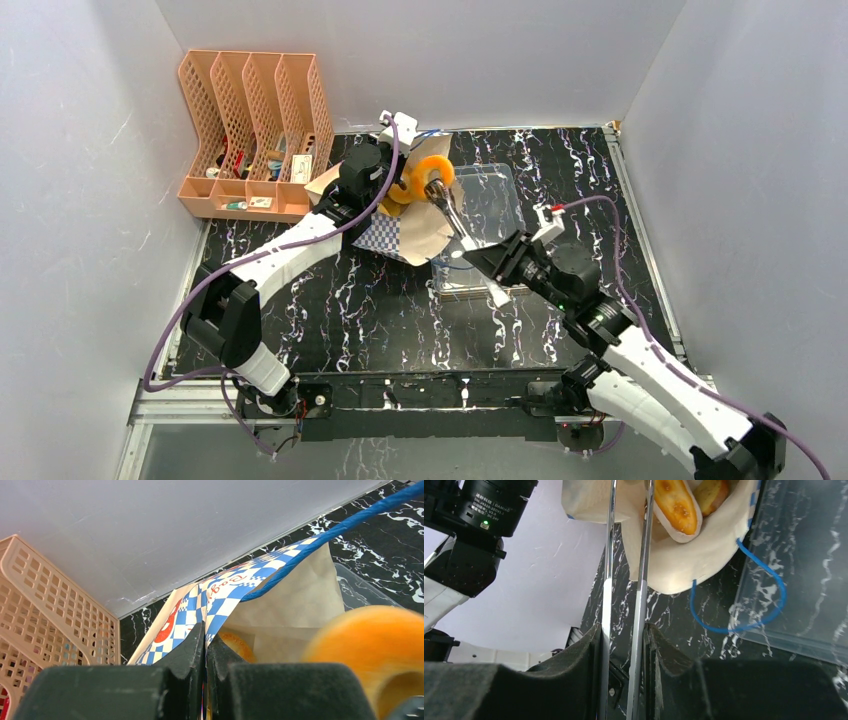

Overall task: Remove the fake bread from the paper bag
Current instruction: Pick up the fake bread from the paper bag, then place the fake bread in the container.

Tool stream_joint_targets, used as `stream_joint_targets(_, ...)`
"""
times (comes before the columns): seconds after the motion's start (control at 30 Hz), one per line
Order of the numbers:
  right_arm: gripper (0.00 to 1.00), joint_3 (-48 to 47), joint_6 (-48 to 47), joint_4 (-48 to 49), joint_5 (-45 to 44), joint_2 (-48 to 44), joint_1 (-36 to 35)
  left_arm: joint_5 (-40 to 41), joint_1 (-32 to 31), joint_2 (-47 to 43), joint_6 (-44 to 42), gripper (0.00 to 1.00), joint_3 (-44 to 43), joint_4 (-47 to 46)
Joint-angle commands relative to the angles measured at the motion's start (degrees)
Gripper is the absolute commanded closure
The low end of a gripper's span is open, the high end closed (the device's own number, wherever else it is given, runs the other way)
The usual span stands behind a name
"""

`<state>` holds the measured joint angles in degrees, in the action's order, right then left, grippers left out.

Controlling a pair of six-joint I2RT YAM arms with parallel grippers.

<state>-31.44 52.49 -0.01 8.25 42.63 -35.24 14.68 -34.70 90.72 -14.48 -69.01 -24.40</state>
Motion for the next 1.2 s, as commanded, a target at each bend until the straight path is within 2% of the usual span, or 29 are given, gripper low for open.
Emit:
stream_joint_targets(0.0,1.00,-2.4,-3.3,-11.1,-5.2,-8.1,-0.2,2.6,-0.2,-0.1,-1.4,1.00,-1.8,-1.4)
stream_joint_targets(0.2,1.00,-3.1,-1.8,-18.0,-11.9,-16.9,-0.2,3.3,-0.2,-2.1,-1.8,1.00,-0.4,-0.8)
stream_joint_targets(0.63,1.00,-7.3,0.3,-28.5,-24.4,-25.1,-0.2,3.7,-0.1,-3.2,-3.8,1.00,2.3,-1.1)
stream_joint_targets(0.83,1.00,-3.6,1.4,-25.2,-26.3,-21.1,-0.2,3.6,-0.1,-5.0,-3.3,1.00,3.7,-1.1)
stream_joint_targets(1.0,1.00,0.7,1.7,-14.1,-26.0,-10.9,-0.1,3.0,-0.1,-6.9,-2.0,1.00,4.8,-0.7)
stream_joint_targets(1.17,1.00,0.0,0.8,-5.6,-27.5,-0.3,0.6,1.7,-0.1,-7.7,-0.6,1.00,5.1,0.2)
